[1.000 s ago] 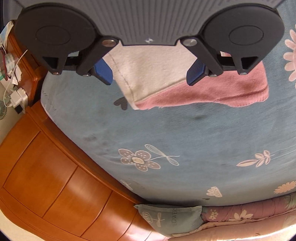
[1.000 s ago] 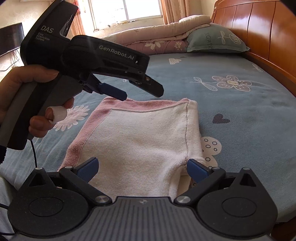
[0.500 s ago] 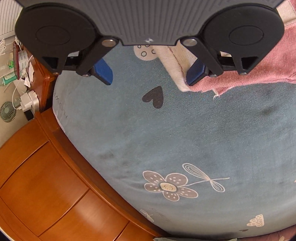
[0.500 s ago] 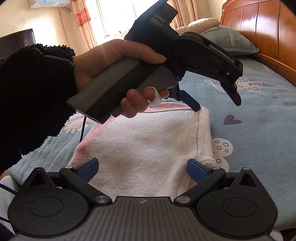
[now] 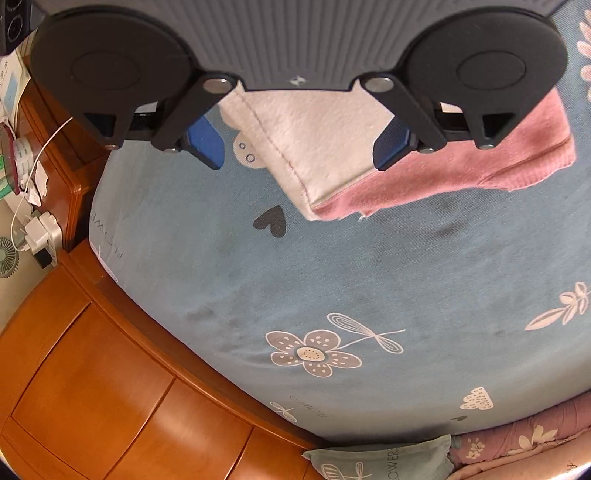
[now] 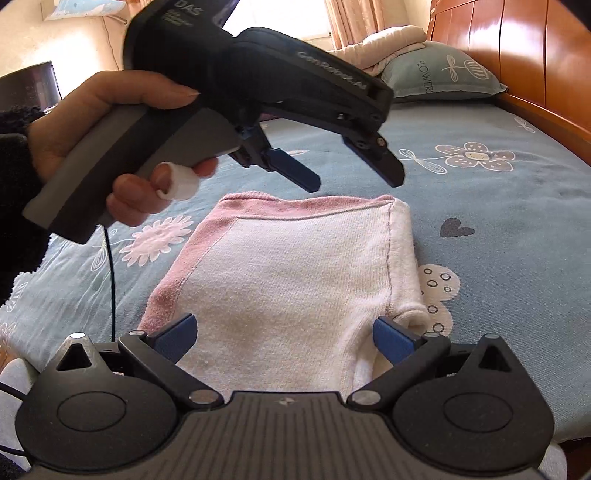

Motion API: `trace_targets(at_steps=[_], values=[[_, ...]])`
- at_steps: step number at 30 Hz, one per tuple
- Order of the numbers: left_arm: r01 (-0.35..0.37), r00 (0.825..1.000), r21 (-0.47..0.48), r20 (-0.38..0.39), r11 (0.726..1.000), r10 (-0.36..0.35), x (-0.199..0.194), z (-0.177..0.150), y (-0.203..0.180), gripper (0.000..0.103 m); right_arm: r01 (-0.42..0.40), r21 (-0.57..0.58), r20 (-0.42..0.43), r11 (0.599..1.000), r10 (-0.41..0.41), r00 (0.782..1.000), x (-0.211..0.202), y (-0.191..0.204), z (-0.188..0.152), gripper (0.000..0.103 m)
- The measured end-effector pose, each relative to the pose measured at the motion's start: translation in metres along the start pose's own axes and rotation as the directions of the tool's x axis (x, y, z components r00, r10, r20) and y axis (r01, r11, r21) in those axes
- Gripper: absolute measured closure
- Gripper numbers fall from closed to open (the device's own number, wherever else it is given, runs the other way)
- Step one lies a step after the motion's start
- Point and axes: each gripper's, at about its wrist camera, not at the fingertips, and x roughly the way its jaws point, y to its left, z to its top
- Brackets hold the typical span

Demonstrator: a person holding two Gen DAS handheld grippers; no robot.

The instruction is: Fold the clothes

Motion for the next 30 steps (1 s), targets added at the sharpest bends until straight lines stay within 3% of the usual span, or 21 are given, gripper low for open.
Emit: trace_targets(at_steps=[5,13,17,20,24,30], values=[[-0.051,0.998,-0.003,0.021,0.999,0.051,-0.031,-0.040,0.009,0.016,0.002,-0.011,0.005,1.000,-0.002,1.000,-0.008,0.008,0.000,0.000],[0.003,0.998,-0.090,0.062,0.996,0.002,-0.036,-0.102,0.029,0.015,-0.001,-0.038,0.004,0.999,0.001,1.000,-0.021,0.019,-0.009,0.000],[0.016,0.996,-0.139,0.084,0.990,-0.004,-0.049,-0.102,0.029,0.015,-0.006,-0.046,0.000,0.999,0.006,1.000,-0.028,0.022,-0.016,0.000],[0.025,0.995,-0.142,0.103,0.990,-0.010,-0.059,-0.106,0.023,0.015,-0.008,-0.050,0.001,0.999,0.008,1.000,-0.034,0.024,-0.021,0.000],[0.009,0.997,-0.147,0.074,0.989,0.002,-0.050,-0.123,0.026,0.013,0.004,-0.045,-0.010,0.999,-0.004,1.000,-0.038,0.024,-0.027,0.000],[0.025,0.994,-0.158,0.109,0.987,-0.008,-0.075,-0.133,0.019,0.013,-0.007,-0.030,-0.001,1.000,0.007,1.000,-0.047,0.021,-0.031,0.000]])
